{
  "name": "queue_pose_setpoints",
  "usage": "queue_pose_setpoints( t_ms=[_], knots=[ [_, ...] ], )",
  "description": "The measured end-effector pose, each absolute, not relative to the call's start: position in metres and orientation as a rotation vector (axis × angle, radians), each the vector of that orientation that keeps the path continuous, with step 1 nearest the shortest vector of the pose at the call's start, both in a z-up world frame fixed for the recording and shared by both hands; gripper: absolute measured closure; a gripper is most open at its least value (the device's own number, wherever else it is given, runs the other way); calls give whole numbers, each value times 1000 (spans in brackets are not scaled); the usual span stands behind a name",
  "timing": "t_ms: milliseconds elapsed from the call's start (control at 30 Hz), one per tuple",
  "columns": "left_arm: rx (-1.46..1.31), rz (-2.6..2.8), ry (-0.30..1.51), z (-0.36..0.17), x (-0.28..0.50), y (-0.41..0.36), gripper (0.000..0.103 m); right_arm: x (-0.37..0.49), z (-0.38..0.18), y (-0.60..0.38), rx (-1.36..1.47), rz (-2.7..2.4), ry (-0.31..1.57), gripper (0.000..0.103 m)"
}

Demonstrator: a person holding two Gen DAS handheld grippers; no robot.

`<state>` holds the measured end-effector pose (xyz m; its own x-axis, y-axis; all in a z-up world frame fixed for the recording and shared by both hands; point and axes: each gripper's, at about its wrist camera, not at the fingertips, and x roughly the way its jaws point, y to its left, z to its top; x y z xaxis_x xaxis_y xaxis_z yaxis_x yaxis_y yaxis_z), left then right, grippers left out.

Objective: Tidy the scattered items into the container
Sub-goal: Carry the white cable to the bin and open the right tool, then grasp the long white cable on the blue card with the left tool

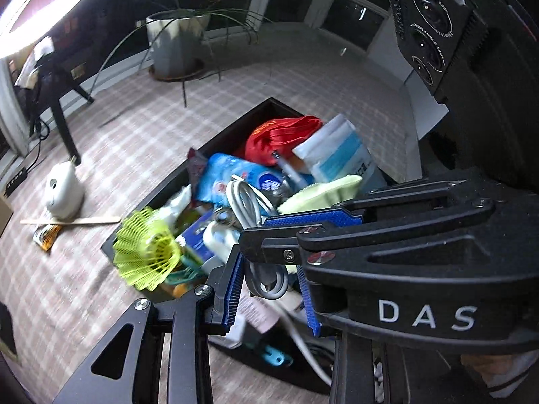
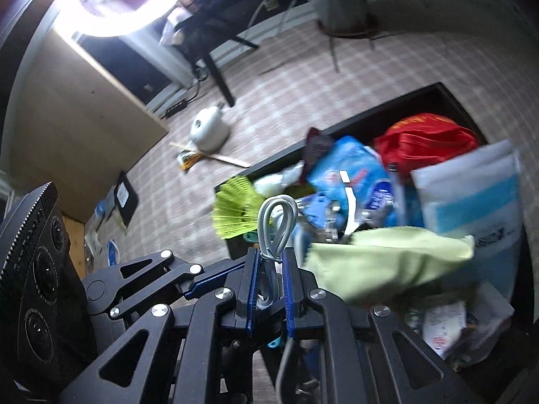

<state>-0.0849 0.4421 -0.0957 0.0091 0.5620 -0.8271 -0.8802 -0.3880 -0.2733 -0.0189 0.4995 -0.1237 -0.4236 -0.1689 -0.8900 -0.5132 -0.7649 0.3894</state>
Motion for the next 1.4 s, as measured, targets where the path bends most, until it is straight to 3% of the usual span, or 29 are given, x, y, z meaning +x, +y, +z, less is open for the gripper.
queue_pose_setpoints(
  t_ms=[200, 300, 400, 633, 900, 1100, 1400],
  knots=[
    [-1148, 1626, 406, -98, -85, 445, 68, -13, -128, 505, -1551, 2271, 934, 91],
    [-1176, 1656, 417, -102, -91, 439, 50, -15, -128, 504, -1549, 2268, 927, 88],
    [-1182, 1681, 392, -101, -102, 426, 50, -16, -126, 505, -1531, 2245, 889, 73],
    [-1185, 1808, 376, -91, -131, 370, 50, -33, -117, 487, -1541, 2290, 795, 73],
    [-1267, 2014, 349, -97, -178, 262, 50, -81, -117, 437, -1637, 2399, 720, 73],
    [-1407, 2166, 291, -122, -219, 158, 50, -134, -125, 370, -1755, 2505, 579, 73],
    [-1625, 2330, 181, -169, -260, 15, 51, -207, -158, 266, -1962, 2606, 518, 73]
  ],
)
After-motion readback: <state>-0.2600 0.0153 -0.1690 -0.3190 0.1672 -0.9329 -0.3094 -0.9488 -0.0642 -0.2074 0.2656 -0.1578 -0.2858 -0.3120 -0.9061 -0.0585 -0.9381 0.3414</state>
